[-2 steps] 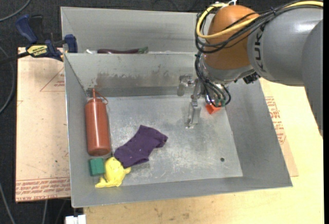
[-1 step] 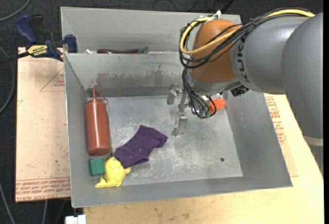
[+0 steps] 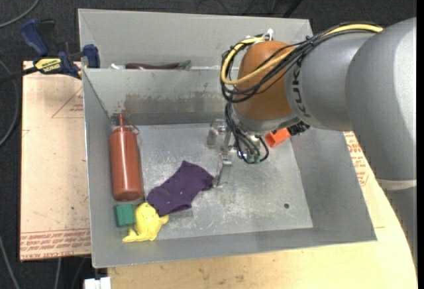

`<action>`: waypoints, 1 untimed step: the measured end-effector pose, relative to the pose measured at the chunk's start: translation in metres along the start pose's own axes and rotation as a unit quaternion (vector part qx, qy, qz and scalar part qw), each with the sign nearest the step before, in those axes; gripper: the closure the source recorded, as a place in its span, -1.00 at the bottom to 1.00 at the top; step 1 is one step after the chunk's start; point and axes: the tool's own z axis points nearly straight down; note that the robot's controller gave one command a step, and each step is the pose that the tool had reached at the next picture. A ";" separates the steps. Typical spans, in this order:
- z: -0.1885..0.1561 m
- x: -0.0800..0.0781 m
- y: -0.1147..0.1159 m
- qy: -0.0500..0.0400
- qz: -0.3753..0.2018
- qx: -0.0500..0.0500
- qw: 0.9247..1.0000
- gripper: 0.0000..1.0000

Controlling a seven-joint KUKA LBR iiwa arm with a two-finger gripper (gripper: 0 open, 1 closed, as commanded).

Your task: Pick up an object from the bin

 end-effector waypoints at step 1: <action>0.008 0.029 0.005 -0.002 -0.025 0.005 1.000 -1.00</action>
Offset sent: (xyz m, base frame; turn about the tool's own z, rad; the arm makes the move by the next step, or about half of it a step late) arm -0.0128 0.0483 -0.0110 -0.1226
